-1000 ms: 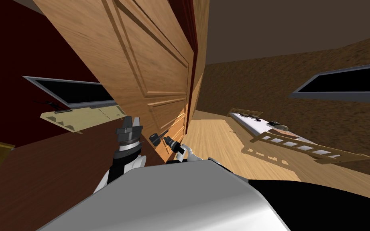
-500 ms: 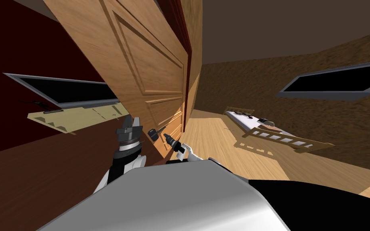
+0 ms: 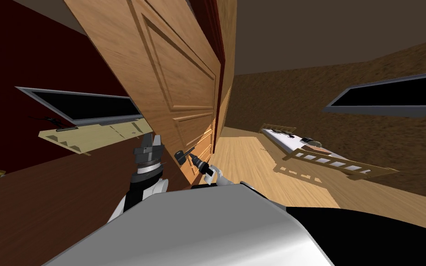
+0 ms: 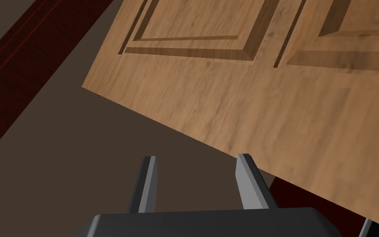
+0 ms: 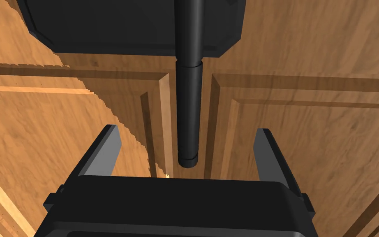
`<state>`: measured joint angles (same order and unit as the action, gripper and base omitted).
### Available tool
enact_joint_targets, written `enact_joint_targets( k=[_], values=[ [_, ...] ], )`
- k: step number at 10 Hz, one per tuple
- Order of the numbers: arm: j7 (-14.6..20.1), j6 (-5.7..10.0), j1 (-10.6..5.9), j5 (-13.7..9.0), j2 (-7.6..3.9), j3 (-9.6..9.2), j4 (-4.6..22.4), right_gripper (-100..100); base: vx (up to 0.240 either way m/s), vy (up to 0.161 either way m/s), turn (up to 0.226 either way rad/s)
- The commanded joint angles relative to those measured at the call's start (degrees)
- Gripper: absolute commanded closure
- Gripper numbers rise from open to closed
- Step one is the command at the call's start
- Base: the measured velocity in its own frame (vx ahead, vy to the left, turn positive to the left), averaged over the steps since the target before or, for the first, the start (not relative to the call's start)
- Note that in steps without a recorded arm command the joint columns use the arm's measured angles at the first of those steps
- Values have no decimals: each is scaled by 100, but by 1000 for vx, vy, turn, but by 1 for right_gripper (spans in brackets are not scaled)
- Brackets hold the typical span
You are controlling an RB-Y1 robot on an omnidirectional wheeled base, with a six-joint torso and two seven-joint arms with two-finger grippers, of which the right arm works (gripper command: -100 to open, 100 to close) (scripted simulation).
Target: Push the door open
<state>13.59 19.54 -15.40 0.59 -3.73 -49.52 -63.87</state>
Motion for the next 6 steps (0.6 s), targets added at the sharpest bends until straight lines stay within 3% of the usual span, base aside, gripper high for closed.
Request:
enact_joint_targets(
  k=[1, 4, 5, 6],
  values=[
    [-27, 23, -2, 7, 34, 38, 40, -100, 148, 164, 31],
    [-61, 59, -7, 16, 142, 91, 103, -100, 128, 159, 24],
    [-48, 34, -4, 13, 101, 76, 60, -100, 47, 64, -1],
    [-48, 34, -4, 13, 101, 76, 60, 100, -9, -9, -4]
  ],
)
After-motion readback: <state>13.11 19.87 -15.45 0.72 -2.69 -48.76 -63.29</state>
